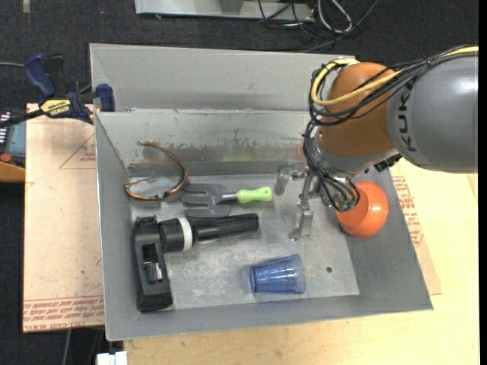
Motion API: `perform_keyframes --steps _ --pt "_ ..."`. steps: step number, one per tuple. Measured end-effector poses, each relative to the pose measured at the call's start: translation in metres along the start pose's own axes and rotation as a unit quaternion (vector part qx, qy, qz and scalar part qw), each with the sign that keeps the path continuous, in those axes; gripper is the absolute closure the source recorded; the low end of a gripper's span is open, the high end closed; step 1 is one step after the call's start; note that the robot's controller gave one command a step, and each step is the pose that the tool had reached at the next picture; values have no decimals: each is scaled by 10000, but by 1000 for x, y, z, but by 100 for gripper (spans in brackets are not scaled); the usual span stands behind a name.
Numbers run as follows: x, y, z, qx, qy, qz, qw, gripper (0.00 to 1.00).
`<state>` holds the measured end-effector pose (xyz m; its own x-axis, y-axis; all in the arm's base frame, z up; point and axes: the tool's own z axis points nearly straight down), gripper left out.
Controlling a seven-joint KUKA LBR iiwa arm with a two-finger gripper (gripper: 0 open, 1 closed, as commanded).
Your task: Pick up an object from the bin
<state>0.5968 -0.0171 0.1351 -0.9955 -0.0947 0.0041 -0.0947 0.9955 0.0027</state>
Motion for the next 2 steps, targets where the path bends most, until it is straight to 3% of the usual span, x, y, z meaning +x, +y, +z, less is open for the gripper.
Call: perform_keyframes --steps 1,2 --pt "68 -4 -12 33 -68 -291 9995 0" --pt "-12 33 67 2 -76 -287 9996 0"
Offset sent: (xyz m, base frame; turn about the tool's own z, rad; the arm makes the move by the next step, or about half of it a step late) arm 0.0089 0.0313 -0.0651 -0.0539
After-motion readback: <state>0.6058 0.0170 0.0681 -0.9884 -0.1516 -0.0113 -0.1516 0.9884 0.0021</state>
